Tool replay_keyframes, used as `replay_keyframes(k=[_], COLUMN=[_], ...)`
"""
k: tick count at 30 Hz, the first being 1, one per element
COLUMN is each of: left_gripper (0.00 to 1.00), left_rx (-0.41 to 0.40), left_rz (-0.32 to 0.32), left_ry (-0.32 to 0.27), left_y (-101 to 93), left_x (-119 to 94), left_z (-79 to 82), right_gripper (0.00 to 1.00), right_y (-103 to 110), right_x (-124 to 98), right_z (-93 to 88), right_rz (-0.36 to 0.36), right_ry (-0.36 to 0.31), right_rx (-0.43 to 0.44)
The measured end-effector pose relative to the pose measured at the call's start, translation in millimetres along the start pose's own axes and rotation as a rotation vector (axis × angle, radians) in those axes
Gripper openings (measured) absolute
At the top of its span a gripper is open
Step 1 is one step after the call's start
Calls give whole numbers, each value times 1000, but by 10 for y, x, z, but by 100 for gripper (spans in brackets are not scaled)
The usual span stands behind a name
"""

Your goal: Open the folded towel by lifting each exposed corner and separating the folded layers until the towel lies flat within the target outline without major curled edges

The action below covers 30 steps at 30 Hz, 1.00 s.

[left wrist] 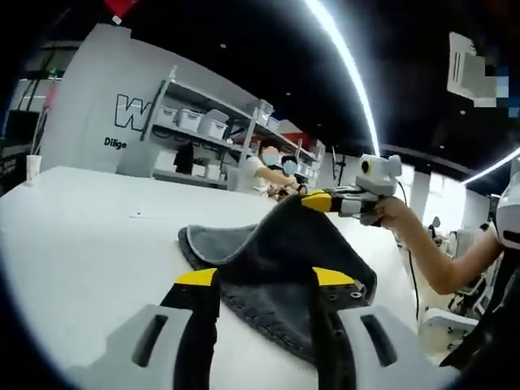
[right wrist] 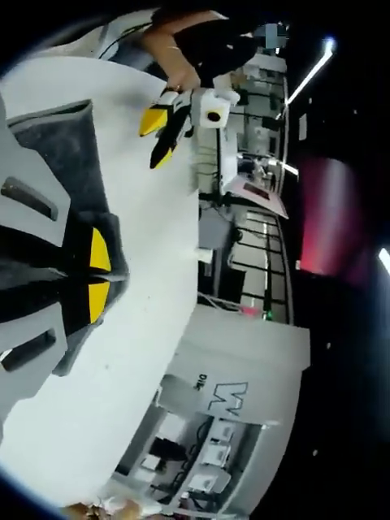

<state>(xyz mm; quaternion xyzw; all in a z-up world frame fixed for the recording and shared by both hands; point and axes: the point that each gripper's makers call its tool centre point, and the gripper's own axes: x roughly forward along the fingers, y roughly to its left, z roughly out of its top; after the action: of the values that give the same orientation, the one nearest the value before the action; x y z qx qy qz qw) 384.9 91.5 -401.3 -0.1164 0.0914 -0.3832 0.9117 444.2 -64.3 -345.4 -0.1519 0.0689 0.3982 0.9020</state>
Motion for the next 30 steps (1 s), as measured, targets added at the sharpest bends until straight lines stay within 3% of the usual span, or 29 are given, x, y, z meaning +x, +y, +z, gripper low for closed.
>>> replay_keyframes(k=[9, 17, 24, 28, 30], left_gripper=[40, 40, 43, 39, 38], left_rx=[-158, -279, -416, -436, -498], left_rz=[-19, -51, -58, -87, -91], left_ry=[29, -10, 21, 11, -18], left_y=[32, 41, 51, 12, 32], left_x=[122, 215, 349, 398, 439], left_z=[-169, -103, -205, -191, -130], right_gripper=[0, 0, 0, 0, 0], right_y=[169, 205, 238, 288, 321], right_x=[-108, -236, -299, -338, -373], right_z=[209, 322, 369, 392, 409], right_rz=[16, 7, -8, -5, -6], right_ry=[-57, -92, -108, -125, -132], right_rx=[-41, -65, -93, -99, -109])
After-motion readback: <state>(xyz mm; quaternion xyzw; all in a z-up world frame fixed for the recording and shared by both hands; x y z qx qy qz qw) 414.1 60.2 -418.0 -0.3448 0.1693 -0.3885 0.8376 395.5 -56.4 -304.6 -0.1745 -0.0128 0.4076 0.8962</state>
